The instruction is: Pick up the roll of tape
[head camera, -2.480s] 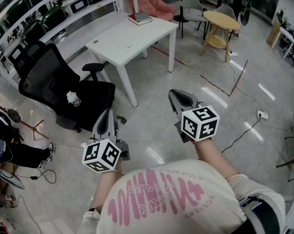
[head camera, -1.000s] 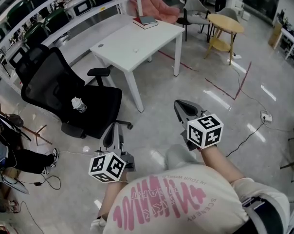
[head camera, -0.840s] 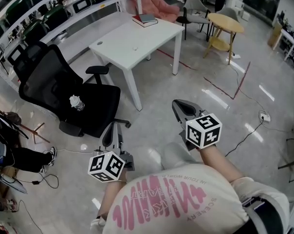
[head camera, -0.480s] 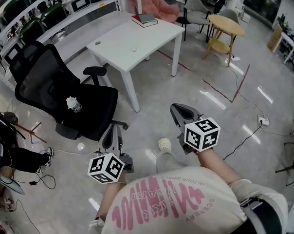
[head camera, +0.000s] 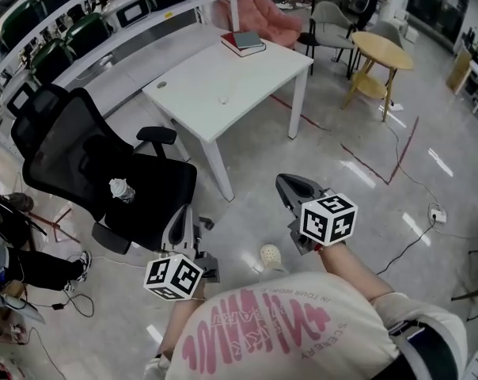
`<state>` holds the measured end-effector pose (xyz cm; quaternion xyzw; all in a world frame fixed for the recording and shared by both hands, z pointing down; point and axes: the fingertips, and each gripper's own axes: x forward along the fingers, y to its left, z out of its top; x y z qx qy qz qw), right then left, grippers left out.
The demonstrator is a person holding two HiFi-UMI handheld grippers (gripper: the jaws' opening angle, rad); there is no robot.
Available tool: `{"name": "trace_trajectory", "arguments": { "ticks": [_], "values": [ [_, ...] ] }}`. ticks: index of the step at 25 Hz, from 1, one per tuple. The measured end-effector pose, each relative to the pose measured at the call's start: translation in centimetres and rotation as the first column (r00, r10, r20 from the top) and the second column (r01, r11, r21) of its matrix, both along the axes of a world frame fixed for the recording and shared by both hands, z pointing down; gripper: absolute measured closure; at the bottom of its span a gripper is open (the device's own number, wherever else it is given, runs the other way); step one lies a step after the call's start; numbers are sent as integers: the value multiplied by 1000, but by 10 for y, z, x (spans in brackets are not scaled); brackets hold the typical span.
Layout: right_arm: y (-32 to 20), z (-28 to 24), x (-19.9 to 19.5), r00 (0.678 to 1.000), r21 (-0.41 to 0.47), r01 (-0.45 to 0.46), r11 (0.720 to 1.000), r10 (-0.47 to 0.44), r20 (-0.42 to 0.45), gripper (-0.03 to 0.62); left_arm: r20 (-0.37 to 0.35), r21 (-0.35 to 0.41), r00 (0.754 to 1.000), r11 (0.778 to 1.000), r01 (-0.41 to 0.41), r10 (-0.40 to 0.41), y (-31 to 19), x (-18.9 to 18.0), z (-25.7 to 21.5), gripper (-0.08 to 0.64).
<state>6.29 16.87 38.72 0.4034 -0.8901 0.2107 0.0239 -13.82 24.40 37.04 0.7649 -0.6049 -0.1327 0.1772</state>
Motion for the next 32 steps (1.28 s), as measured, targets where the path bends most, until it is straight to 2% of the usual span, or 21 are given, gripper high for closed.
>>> {"name": "trace_trajectory", "arguments": {
  "ticks": [4,6,9,11,16,20,26,32],
  "values": [
    [-73,-13,0,1000,15,19,1000,-19,-1,578,-19,64,999,997,33,-32,-64,-5,-25,531],
    [-112,-23,-2,999,21,35,999,-35,-5,578,-19,70,998,996,57,-55,-100,-9,-35,531],
    [-170,-37,-5,999,37,47,998,-47,3,578,20,54,996,995,80,-81,-150,-14,-44,531],
    [-204,-46,-7,998,53,54,997,-55,18,578,47,71,993,992,105,-109,-179,-18,-50,531],
    [-271,-59,-2,997,81,72,994,-74,21,578,15,119,989,982,144,-147,-238,-18,-63,531],
    [-311,-60,-1,996,78,75,994,-79,47,577,3,106,992,986,128,-129,-270,-14,-59,531],
    [-341,-50,-2,991,72,116,991,-121,58,577,4,39,994,993,110,-111,-305,-6,-32,531],
    [-361,-15,1,991,-5,120,993,-119,59,578,-16,-1,993,993,118,-118,-314,-5,-10,531]
  ]
}}
